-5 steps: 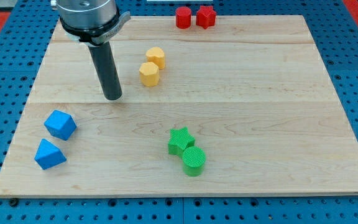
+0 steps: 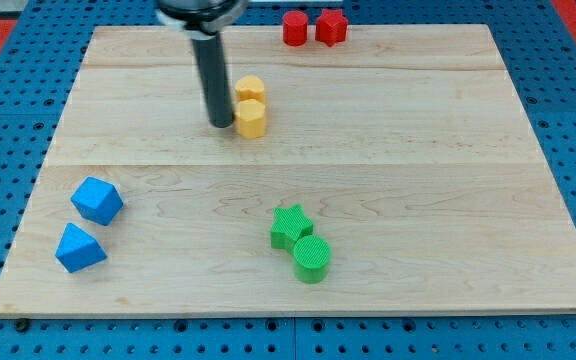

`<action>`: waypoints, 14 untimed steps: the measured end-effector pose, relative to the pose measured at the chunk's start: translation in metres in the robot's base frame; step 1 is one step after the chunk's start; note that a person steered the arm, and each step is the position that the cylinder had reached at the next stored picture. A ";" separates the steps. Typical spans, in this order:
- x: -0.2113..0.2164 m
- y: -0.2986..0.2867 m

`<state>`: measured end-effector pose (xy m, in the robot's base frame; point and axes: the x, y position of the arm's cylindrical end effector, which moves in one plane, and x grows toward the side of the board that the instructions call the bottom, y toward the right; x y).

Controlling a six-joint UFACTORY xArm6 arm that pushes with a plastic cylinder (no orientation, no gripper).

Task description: Keep red star and yellow heart diagonal to each other

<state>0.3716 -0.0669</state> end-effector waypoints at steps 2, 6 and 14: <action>-0.109 -0.045; -0.179 0.115; -0.181 0.363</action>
<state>0.1909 0.2959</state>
